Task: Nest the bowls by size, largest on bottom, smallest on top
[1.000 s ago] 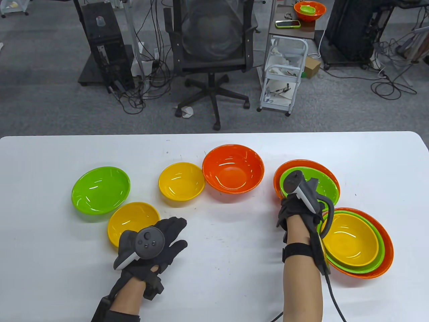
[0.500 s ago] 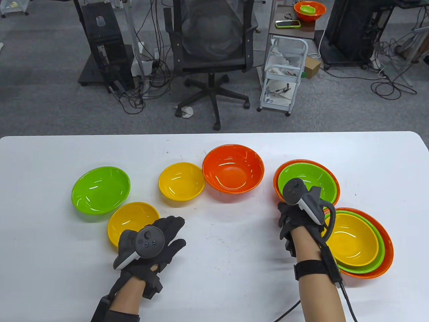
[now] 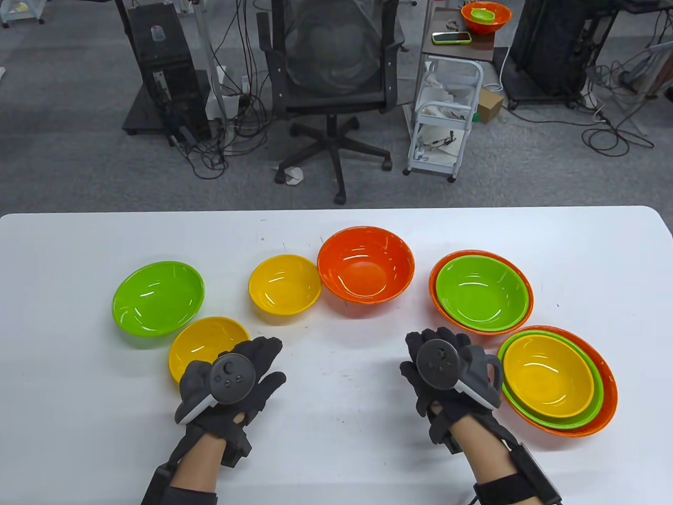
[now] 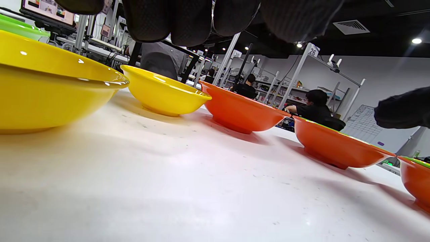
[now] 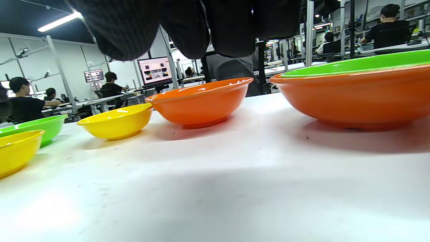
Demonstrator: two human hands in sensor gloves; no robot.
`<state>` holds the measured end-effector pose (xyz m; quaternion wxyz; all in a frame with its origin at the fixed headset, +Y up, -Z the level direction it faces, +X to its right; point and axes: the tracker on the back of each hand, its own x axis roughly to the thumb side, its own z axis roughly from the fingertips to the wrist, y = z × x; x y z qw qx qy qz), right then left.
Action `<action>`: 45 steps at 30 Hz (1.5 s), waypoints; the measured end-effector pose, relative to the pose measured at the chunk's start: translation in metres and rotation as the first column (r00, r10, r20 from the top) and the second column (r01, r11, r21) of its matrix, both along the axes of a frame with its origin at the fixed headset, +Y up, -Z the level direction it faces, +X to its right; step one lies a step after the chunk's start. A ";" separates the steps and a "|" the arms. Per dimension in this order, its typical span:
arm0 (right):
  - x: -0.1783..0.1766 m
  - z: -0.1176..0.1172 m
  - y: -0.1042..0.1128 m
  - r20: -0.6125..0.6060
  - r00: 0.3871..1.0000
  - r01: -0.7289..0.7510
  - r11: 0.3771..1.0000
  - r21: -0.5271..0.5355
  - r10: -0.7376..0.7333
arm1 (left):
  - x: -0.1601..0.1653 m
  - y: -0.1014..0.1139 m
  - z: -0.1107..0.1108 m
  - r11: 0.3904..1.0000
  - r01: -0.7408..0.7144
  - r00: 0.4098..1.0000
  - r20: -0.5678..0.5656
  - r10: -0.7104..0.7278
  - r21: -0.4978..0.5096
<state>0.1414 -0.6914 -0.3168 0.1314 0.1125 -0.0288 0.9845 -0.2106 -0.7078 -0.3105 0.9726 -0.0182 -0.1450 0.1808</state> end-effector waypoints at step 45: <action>0.001 0.017 -0.017 -0.060 0.996 0.068 0.998 0.007 -0.068 | -0.027 -0.041 -0.021 0.890 0.298 0.862 -0.303 -0.406 -0.345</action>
